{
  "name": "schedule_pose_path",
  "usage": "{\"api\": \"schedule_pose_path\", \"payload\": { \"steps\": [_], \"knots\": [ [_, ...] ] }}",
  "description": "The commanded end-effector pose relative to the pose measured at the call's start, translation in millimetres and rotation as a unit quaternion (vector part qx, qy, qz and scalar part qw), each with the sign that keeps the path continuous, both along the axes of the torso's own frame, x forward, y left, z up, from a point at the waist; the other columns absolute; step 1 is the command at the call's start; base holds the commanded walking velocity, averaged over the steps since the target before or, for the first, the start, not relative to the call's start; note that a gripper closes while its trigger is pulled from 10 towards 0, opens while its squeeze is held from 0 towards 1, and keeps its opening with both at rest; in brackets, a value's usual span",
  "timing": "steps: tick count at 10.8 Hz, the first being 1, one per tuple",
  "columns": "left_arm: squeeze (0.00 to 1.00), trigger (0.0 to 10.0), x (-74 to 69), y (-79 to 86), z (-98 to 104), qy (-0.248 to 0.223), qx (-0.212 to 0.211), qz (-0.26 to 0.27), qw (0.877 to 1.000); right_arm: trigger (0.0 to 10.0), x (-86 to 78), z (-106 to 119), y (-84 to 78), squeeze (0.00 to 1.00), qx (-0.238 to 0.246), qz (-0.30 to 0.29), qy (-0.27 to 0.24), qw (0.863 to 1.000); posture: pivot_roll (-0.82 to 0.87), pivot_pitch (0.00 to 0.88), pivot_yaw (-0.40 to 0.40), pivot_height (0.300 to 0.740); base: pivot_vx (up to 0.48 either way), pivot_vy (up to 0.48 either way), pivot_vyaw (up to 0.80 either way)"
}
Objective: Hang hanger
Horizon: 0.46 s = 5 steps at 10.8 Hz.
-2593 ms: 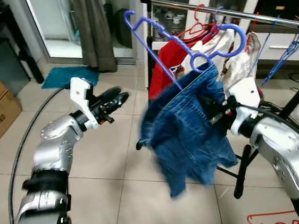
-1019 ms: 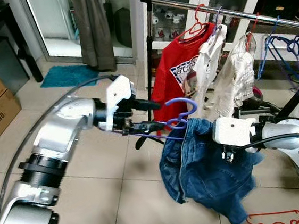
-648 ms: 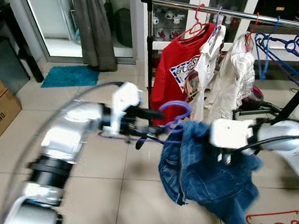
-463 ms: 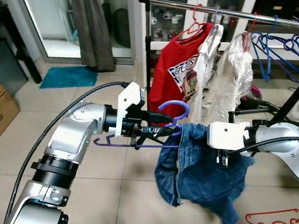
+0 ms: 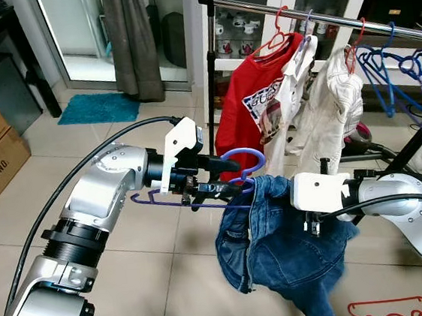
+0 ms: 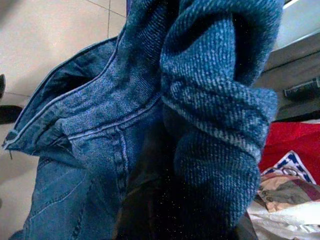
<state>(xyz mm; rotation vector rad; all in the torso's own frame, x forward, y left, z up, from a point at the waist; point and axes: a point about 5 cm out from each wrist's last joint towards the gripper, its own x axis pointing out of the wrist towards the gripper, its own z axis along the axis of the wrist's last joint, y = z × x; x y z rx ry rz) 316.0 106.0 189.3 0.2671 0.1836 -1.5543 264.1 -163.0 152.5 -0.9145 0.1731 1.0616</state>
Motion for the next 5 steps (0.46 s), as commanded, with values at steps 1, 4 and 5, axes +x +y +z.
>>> {"api": "schedule_pose_path", "payload": {
  "steps": [1,4,5],
  "knots": [
    [0.0,0.0,-2.1,-6.6,-3.5,0.01,0.004,-0.017,1.0,0.0,-1.1,14.3,11.5,0.0,0.014,0.031,-0.026,0.999,0.02,0.0,-0.018,0.74,0.0,0.0,0.0],
    [0.0,0.0,-7.3,-2.6,-9.1,0.018,0.037,-0.043,0.998,0.0,-1.9,14.9,11.7,0.0,0.017,0.036,-0.024,0.999,0.03,0.0,-0.017,0.74,0.0,0.0,0.0],
    [0.0,0.0,-6.5,-2.3,-10.2,0.015,0.04,-0.039,0.998,0.0,-2.3,14.2,12.0,0.0,0.014,0.041,-0.023,0.999,0.03,0.0,-0.017,0.74,0.0,0.0,0.0]
  ]
}}
